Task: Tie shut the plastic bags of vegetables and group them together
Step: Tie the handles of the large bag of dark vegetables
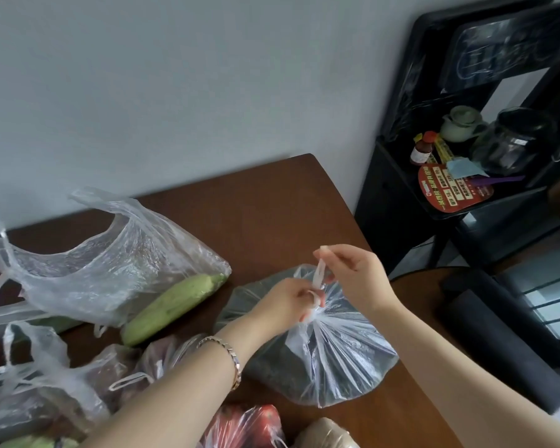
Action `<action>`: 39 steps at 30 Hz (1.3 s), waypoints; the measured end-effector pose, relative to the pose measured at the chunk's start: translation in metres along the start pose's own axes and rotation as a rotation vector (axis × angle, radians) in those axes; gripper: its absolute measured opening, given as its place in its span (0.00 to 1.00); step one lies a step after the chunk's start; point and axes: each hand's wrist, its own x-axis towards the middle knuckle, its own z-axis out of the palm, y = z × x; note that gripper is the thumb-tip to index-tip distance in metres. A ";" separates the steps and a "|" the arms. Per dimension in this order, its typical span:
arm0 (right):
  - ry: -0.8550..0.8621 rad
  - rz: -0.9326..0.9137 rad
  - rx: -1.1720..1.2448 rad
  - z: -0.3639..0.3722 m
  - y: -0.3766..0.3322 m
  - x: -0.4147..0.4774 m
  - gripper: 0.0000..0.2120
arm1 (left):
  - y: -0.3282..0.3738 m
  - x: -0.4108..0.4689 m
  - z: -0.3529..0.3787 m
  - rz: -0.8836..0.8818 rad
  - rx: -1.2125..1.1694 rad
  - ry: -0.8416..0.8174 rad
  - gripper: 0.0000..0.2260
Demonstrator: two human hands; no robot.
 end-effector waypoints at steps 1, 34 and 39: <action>0.046 0.049 0.095 -0.001 0.004 -0.001 0.08 | 0.000 0.000 -0.001 -0.016 -0.062 0.057 0.16; -0.164 0.466 0.191 0.058 0.058 -0.027 0.17 | -0.007 -0.001 -0.022 -0.066 0.238 0.092 0.16; -0.091 0.411 0.292 0.055 0.056 -0.025 0.12 | -0.040 -0.006 -0.008 0.089 0.511 0.078 0.13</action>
